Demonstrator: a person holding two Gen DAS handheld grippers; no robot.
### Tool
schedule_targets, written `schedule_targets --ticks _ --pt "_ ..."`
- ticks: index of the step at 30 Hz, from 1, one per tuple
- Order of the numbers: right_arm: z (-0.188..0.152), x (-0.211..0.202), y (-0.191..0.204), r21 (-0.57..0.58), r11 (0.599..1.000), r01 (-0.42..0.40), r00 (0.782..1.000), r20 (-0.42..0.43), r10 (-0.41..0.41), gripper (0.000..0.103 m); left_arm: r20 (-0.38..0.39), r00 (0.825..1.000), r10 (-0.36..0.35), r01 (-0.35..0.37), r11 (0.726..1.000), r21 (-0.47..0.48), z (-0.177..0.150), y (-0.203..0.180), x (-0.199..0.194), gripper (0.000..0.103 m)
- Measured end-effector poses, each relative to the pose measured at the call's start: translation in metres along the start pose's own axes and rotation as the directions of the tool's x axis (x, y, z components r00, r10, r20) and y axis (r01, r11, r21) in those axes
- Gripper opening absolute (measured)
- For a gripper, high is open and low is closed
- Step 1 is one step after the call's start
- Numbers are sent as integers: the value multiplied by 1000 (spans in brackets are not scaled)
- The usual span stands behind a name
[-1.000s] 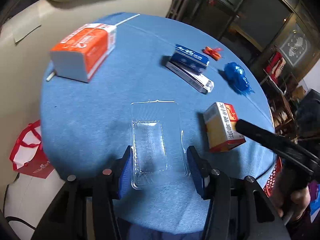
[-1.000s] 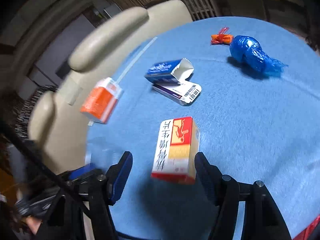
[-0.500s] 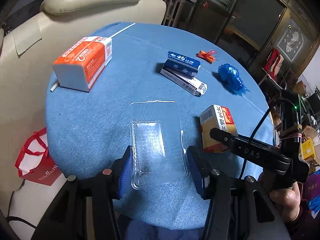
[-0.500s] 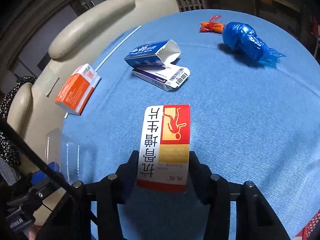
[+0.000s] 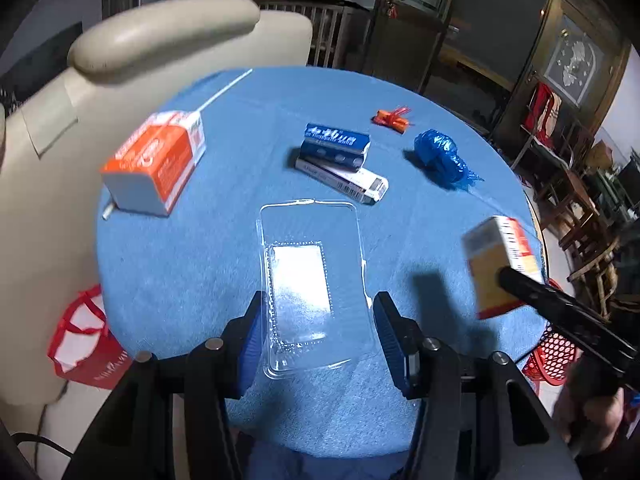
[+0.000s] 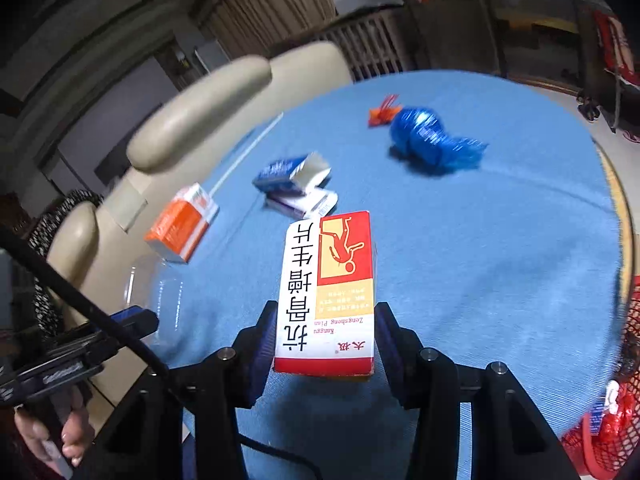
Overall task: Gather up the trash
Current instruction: 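Carry the medicine box with the right tool while the left tool carries the clear tray toward the basket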
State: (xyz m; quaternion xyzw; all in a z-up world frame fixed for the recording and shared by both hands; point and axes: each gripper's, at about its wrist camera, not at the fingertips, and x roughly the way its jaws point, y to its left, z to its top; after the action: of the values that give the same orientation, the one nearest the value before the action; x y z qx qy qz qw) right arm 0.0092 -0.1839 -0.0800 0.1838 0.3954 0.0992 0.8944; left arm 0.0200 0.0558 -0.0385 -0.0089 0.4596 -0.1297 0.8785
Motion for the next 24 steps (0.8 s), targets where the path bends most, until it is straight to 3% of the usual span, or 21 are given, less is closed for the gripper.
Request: schedule_targets --ticks 12,24 --pt "-7 -93 -26 19 1000 -23 982 189 18 50 145 985 90 -110 984 139 8 -46 -37 55" --pt "-26 -141 -38 25 1000 -5 965 263 -2 50 232 966 114 -170 956 239 7 -91 -53 55"
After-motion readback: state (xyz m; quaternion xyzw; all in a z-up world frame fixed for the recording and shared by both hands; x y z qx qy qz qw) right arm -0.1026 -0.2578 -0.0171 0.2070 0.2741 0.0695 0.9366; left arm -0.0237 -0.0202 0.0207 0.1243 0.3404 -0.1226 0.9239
